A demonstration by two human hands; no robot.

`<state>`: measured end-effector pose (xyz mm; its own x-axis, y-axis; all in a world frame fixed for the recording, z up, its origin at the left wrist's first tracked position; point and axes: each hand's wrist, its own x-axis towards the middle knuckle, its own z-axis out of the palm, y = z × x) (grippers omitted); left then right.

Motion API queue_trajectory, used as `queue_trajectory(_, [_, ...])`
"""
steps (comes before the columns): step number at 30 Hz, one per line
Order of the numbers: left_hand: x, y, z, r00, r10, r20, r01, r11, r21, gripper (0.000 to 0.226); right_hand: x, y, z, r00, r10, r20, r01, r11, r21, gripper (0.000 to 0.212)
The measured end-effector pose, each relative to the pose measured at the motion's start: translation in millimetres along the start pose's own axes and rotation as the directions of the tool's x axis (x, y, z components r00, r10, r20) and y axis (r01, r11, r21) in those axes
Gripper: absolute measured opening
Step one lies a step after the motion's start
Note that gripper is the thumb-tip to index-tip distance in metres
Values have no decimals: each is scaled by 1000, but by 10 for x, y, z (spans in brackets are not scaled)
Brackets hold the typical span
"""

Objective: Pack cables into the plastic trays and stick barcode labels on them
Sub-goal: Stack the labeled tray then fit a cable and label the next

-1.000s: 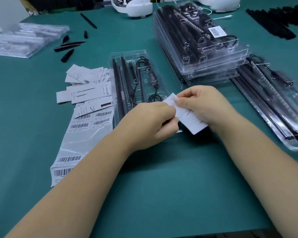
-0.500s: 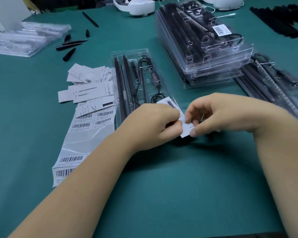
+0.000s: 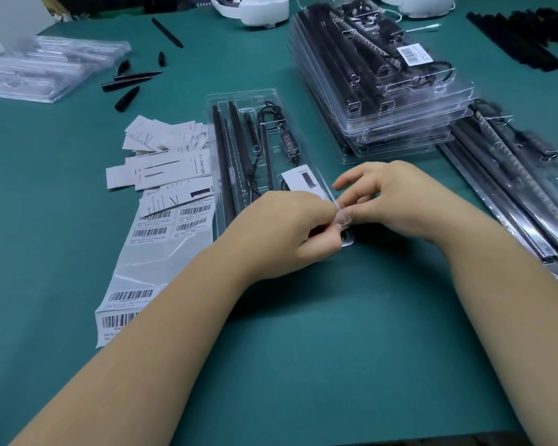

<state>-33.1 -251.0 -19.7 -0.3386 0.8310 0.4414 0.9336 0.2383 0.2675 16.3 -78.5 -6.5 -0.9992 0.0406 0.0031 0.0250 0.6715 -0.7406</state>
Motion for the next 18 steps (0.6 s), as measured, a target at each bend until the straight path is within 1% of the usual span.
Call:
queue_trajectory(1, [1,-1,7,1000,4,-10,-5,1000,-14,33,11,5,19,1000,-1,-16,1,1000,8,27])
queue_trajectory(5, [11,3,18,1000,13,-20,-15,997,-74,61,48,42,85,997,27,-74,-25,999,27,26])
queue_trajectory(9, [14,10,6,1000,17,-18,-18,995,-96,66,54,58,97,997,30,-68,-29,999,21,25])
queue_trajectory(11, [9,13,12,999,30,-24,-32,993,-113,67,67,82,109,995,57,-81,-57,998,7,24])
queue_trajectory(13, [9,9,17,999,26,-33,-29,994,-108,65,85,113,127,990,87,-113,-87,996,8,28])
queue_trajectory(14, [11,9,11,1000,13,-28,-16,995,-97,60,92,122,141,988,89,-128,-89,996,4,28])
queue_trajectory(17, [5,-7,8,1000,-11,3,11,999,-53,35,92,121,169,983,96,-157,-103,994,-38,23])
queue_trajectory(18, [-2,0,2,1000,-22,6,22,998,-58,33,91,119,173,982,99,-162,-109,993,-51,21])
